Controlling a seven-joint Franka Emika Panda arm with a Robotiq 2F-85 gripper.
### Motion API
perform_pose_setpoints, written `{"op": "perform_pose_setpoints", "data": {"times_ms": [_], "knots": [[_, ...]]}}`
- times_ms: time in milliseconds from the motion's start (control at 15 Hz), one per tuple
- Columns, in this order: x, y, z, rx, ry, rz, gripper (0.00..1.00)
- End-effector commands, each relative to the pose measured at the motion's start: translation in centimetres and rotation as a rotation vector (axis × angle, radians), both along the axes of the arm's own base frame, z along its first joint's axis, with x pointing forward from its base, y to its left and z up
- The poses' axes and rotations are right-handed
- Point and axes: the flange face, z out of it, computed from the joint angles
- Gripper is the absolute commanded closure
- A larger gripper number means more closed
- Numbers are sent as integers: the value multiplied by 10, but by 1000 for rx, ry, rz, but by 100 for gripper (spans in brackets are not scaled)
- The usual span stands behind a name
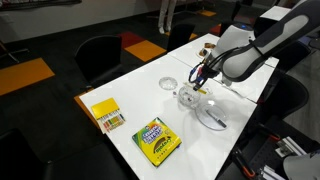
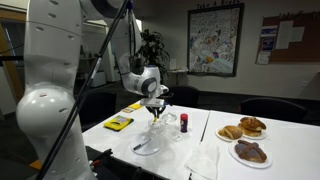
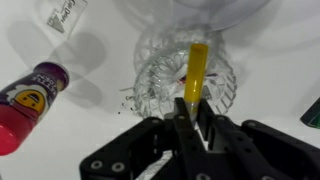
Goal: Move the yellow marker to the left
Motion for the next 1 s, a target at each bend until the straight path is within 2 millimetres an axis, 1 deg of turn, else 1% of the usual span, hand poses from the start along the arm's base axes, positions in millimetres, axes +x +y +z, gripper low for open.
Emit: {"op": "perform_pose_setpoints", "data": {"times_ms": [0,133,333,600,933], "knots": [[-5,44,4,-41,24,161,96],[-6,68,-1,-57,32,241,96],[-4,93,-12,-77,34,347,96],[5,107,-33,-71,24,409,96],[22,114,-63,-35,22,431,96]]}}
